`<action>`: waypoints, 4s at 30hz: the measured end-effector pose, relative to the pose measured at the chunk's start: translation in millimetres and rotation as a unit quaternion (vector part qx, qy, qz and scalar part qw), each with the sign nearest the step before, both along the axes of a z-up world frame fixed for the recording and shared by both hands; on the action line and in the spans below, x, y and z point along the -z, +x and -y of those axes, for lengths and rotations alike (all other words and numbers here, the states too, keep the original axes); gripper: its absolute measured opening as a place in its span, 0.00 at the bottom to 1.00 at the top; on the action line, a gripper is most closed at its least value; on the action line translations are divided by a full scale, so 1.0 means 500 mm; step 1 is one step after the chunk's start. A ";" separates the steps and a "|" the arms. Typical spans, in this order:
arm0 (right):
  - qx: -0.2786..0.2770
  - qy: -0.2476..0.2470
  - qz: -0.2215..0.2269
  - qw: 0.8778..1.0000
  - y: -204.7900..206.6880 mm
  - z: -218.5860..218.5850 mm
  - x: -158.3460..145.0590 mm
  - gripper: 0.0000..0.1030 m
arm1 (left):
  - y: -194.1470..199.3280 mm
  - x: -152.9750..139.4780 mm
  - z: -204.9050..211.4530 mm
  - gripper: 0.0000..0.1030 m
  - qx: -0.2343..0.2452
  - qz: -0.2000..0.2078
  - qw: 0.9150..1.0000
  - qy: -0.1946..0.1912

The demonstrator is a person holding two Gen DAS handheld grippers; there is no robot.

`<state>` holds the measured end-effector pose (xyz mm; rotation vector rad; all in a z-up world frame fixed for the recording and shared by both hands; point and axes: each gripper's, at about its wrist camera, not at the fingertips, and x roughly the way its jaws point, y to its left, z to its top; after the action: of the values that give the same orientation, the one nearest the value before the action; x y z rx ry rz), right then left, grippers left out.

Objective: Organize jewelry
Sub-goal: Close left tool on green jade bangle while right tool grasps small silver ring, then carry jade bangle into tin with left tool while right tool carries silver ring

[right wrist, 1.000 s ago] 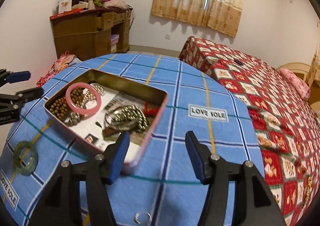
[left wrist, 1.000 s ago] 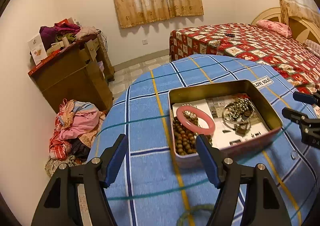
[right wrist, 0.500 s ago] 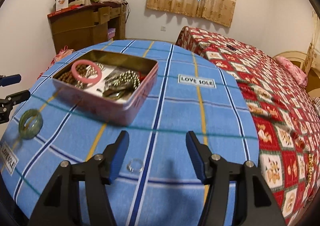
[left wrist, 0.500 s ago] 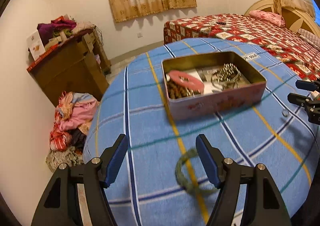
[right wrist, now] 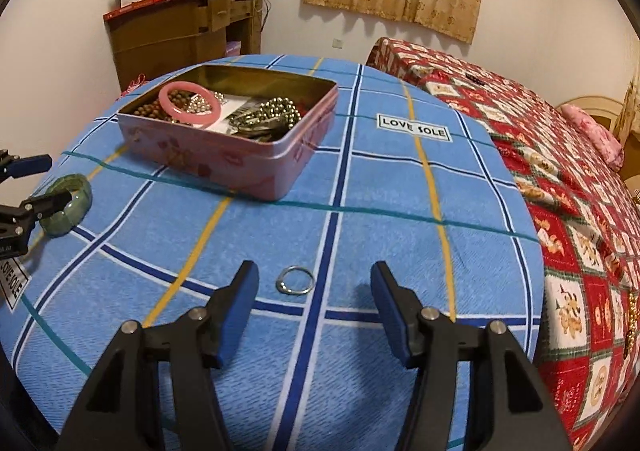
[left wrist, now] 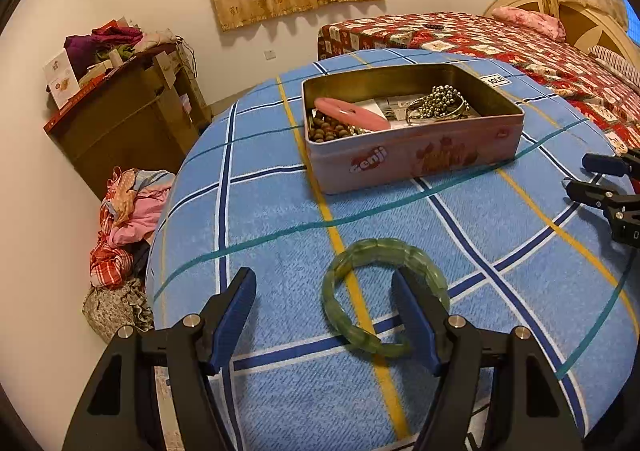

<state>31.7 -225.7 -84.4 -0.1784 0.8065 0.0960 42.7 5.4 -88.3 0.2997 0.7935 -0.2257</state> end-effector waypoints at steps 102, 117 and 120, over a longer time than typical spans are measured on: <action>-0.042 0.021 0.107 0.993 0.069 -0.053 -0.179 0.22 | 0.102 -0.210 0.076 0.07 0.033 0.085 0.994 -0.060; -0.040 0.000 0.100 0.994 0.155 -0.073 -0.187 0.22 | 0.169 -0.203 0.094 0.07 0.027 0.073 0.996 -0.045; -0.040 -0.004 0.096 0.995 0.166 -0.077 -0.182 0.22 | 0.185 -0.197 0.093 0.07 0.022 0.065 0.997 -0.045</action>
<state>114.5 -187.4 6.8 -0.2247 0.6080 0.1485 135.3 -41.2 10.1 0.2448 0.6461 -0.2802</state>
